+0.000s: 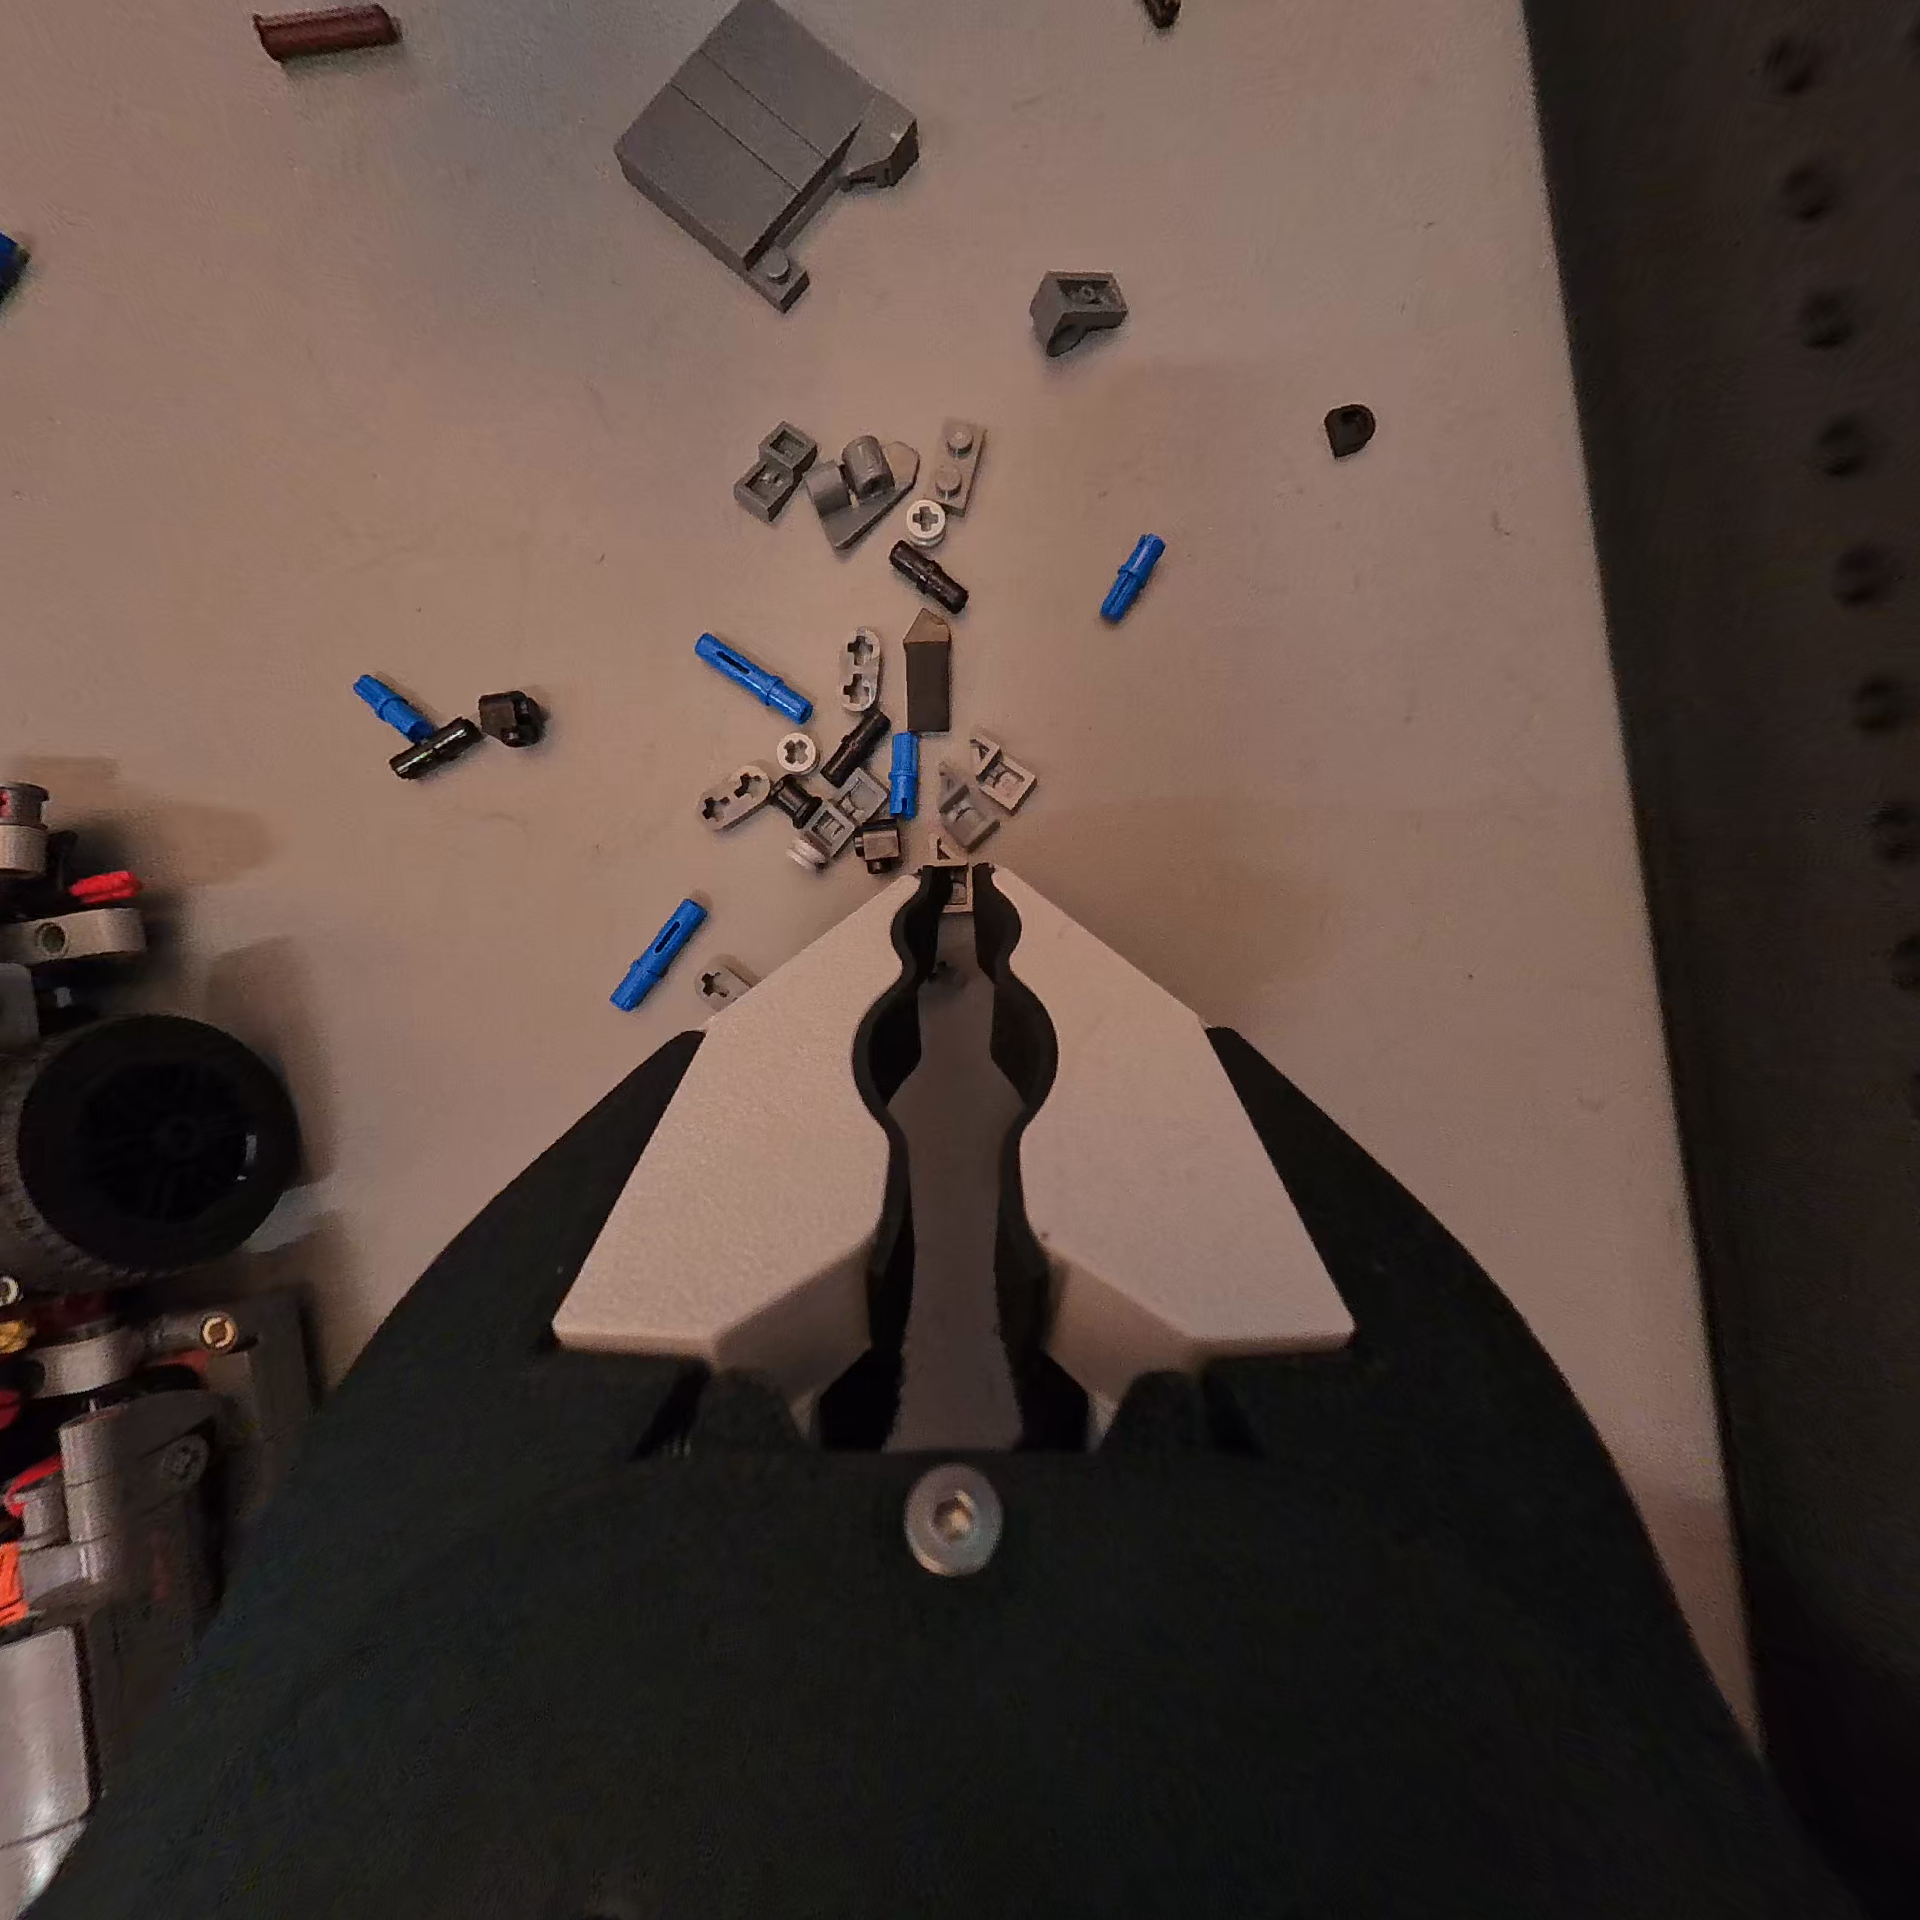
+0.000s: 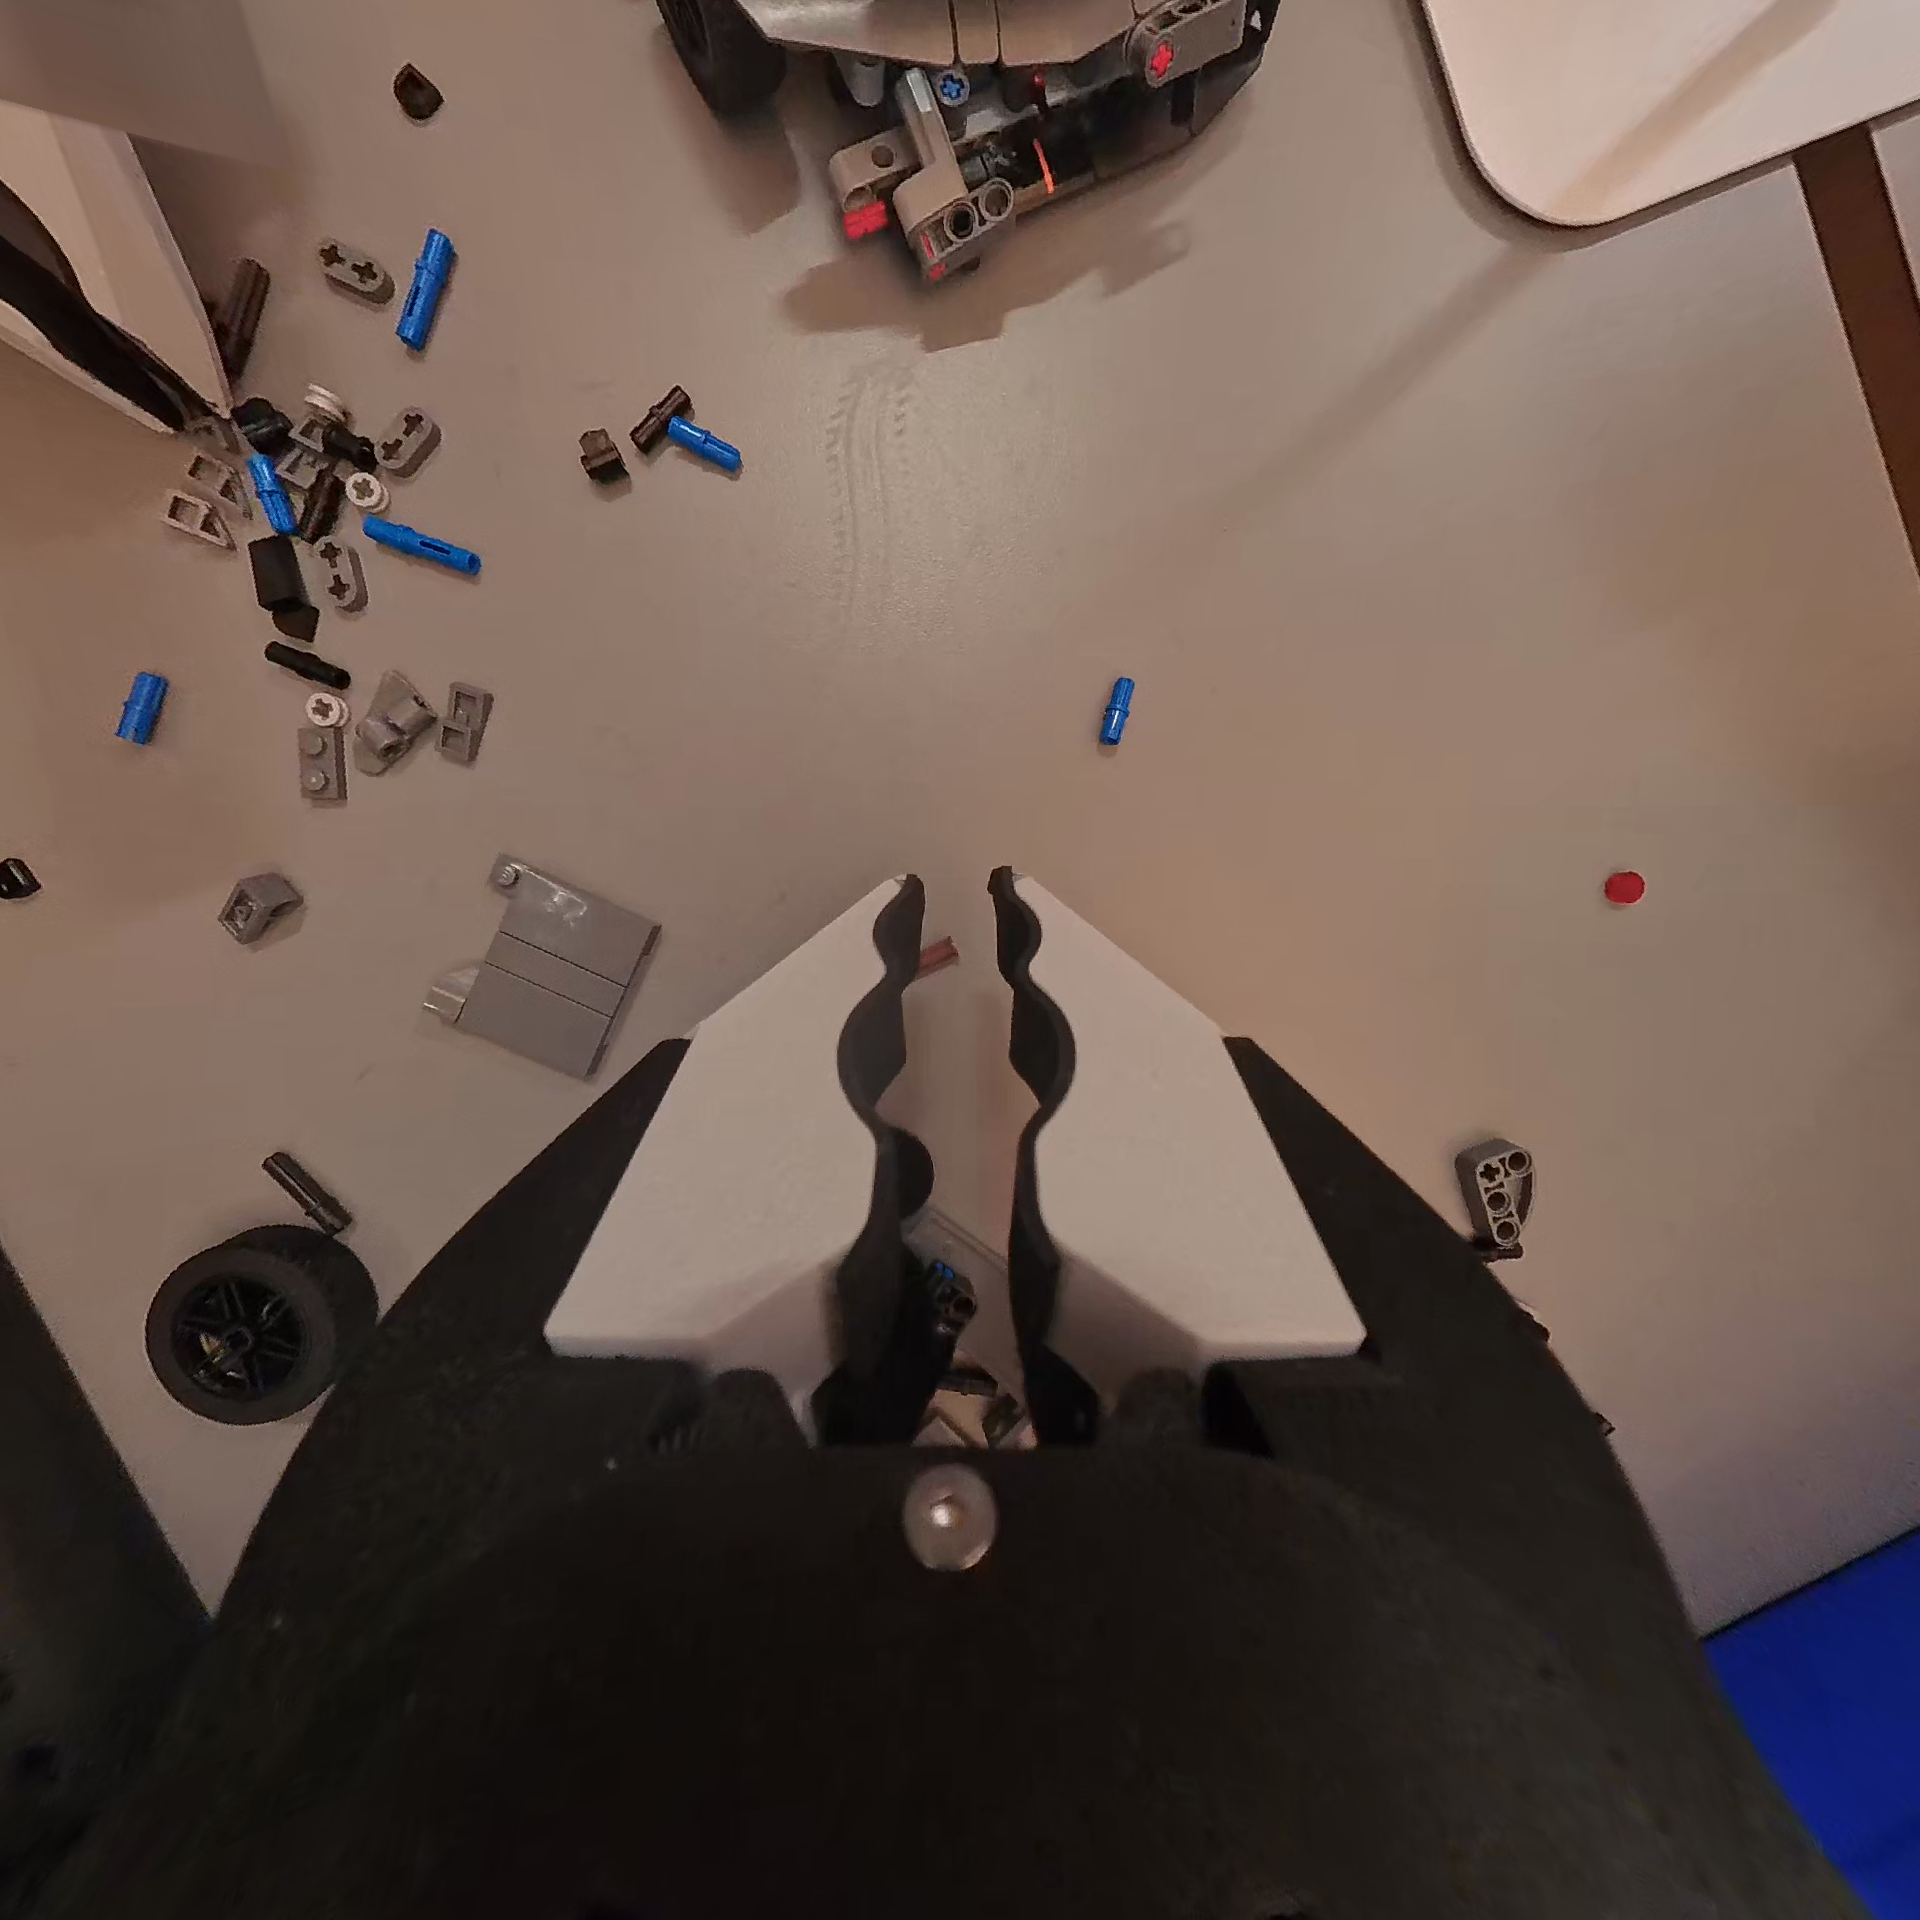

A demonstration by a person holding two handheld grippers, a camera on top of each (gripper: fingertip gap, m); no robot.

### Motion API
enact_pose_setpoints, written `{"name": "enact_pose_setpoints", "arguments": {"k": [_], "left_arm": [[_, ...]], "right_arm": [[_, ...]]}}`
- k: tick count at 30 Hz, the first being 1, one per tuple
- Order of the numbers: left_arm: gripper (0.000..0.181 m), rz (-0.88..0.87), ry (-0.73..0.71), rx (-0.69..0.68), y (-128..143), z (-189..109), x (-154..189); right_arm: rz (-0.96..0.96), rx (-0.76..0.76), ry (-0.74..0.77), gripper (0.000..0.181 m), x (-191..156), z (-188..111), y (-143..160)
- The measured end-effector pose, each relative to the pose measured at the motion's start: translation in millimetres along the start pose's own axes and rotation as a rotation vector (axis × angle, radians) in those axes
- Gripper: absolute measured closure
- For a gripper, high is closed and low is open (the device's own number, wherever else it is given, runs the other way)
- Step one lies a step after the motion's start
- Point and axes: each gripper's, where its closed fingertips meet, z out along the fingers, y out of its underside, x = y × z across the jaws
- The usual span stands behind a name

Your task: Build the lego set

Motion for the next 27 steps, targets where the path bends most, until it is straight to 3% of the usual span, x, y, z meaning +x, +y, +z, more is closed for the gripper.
{"name": "enact_pose_setpoints", "arguments": {"k": [7,10,13,18,21,27], "left_arm": [[0.178,-0.038,0.007,0.022,0,-2,-3],[0.178,-0.089,0.014,0.098,-9,-9,-7],[0.178,-0.144,0.045,0.235,-29,-22,-10],[0.178,-0.254,0.214,0.592,-76,-51,-6],[0.177,-0.304,0.304,0.693,-89,-58,-4],[0.178,-0.363,0.418,0.823,-101,-73,-6]], "right_arm": [[-0.003,0.029,-0.027,0.17,-5,-2,-5],[-0.036,0.102,-0.074,0.169,-17,-8,-19],[-0.122,0.184,-0.135,0.168,-41,-17,-37],[-0.282,0.376,-0.237,0.166,-94,-35,-76],[-0.394,0.461,-0.231,0.165,-117,-47,-91],[-0.569,0.453,-0.189,0.165,-139,-47,-89]]}}
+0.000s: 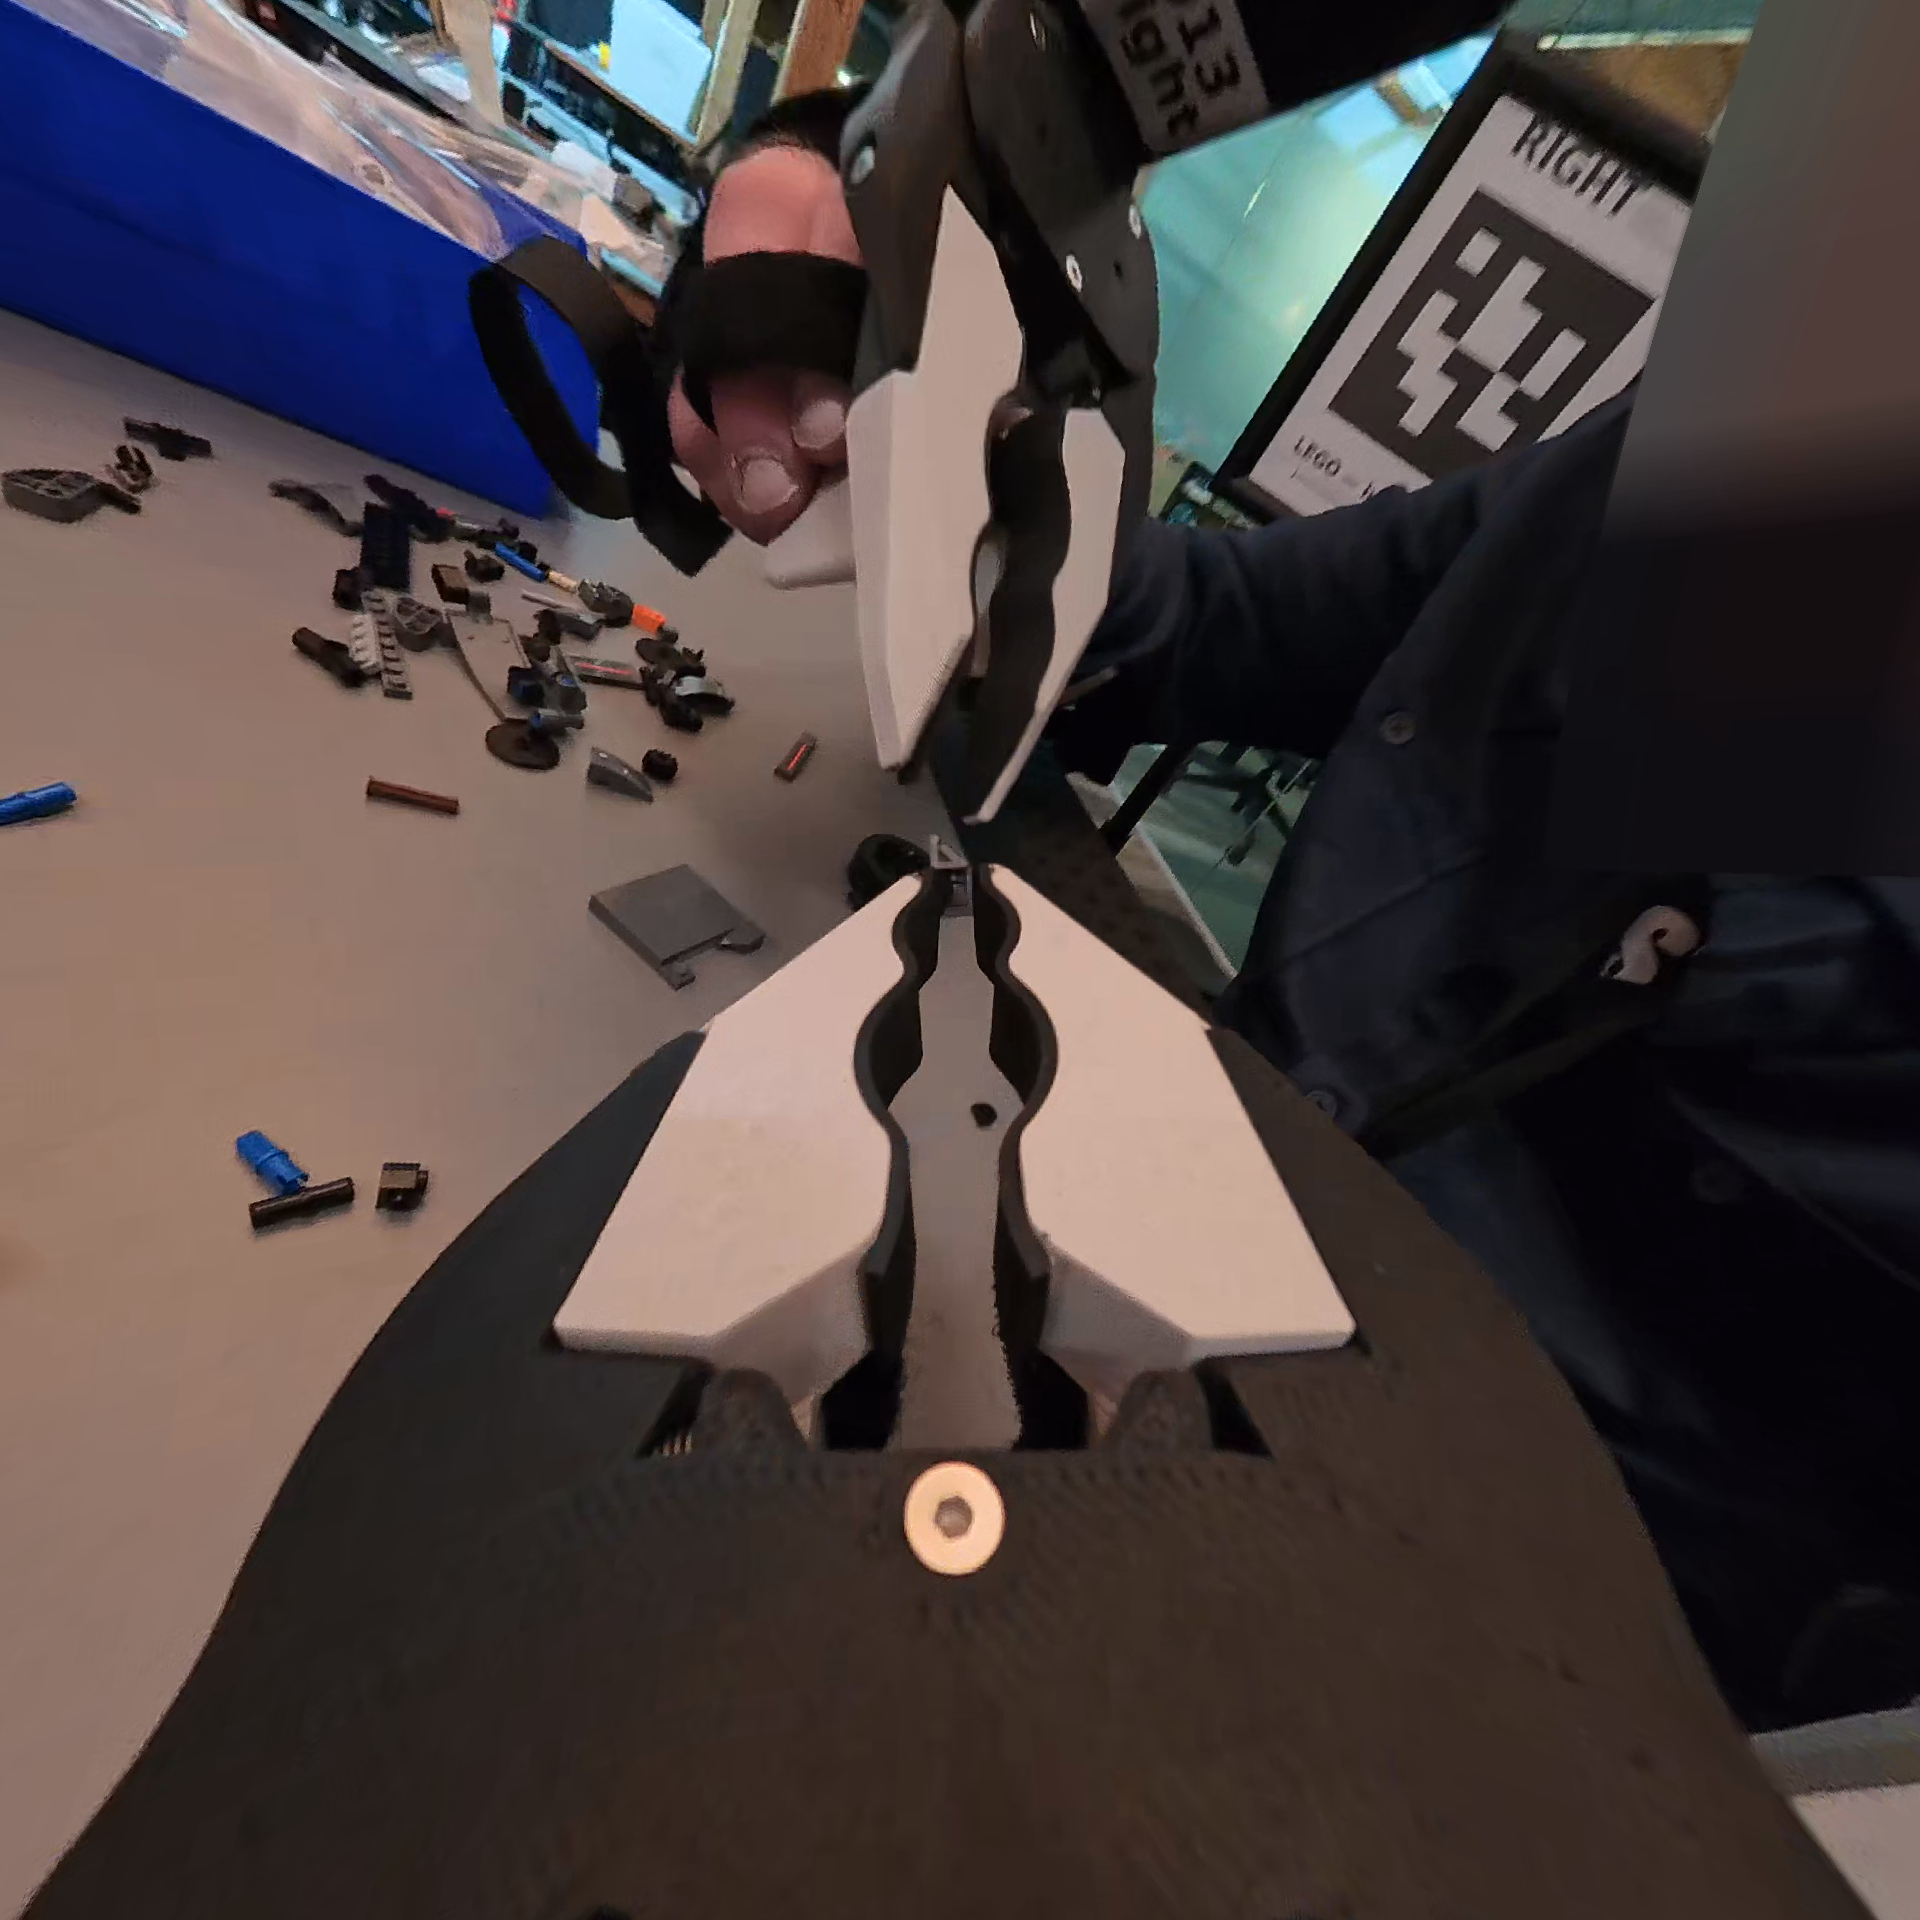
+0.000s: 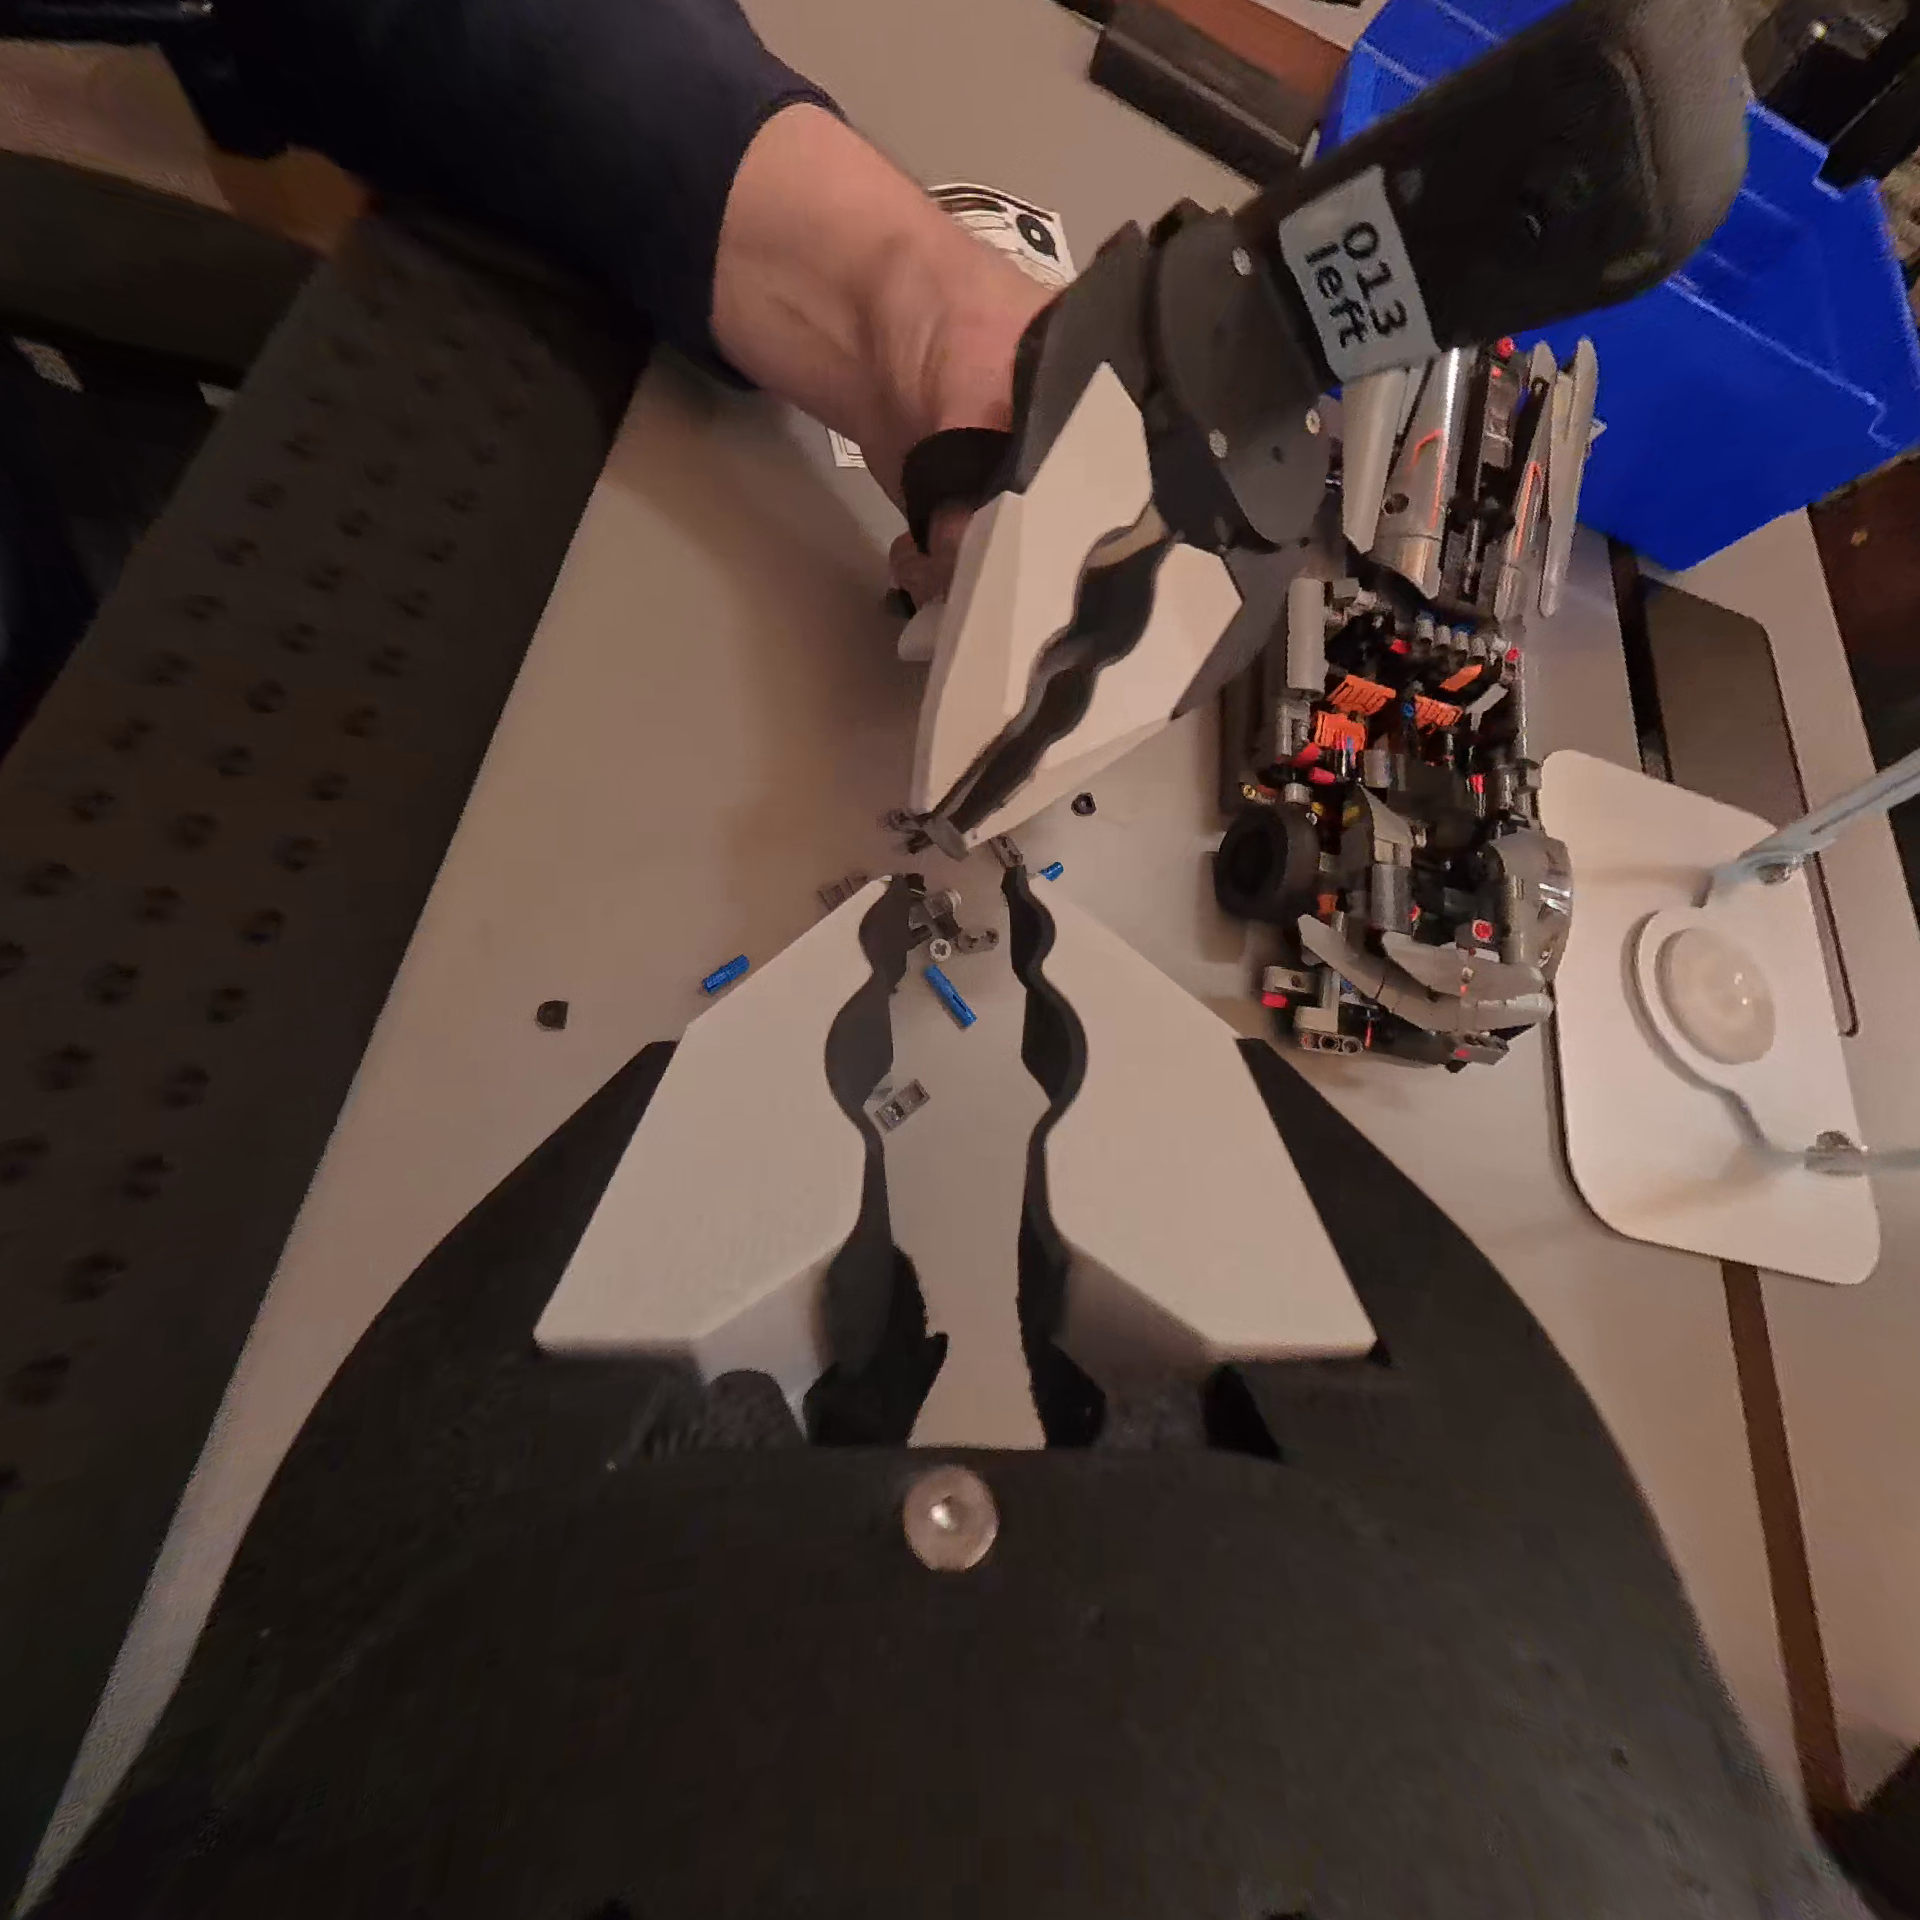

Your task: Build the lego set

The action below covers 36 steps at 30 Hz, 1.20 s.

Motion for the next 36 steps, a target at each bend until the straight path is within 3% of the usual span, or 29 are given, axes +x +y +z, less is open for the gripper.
{"name": "enact_pose_setpoints", "arguments": {"k": [9,33,36], "left_arm": [[0.179,-0.064,0.058,0.037,-0.5,5.6,-0.8],[0.178,-0.114,0.143,0.083,-3.9,9.9,4.6],[0.178,-0.114,0.146,0.081,-3.7,10.1,5.1]], "right_arm": [[-0.168,-0.067,0.08,0.181,-5.1,8.1,-1.5],[-0.149,-0.044,0.049,0.181,-7.6,0.2,-4.7],[-0.154,-0.064,0.051,0.169,-6.7,0.6,-1.5]]}}
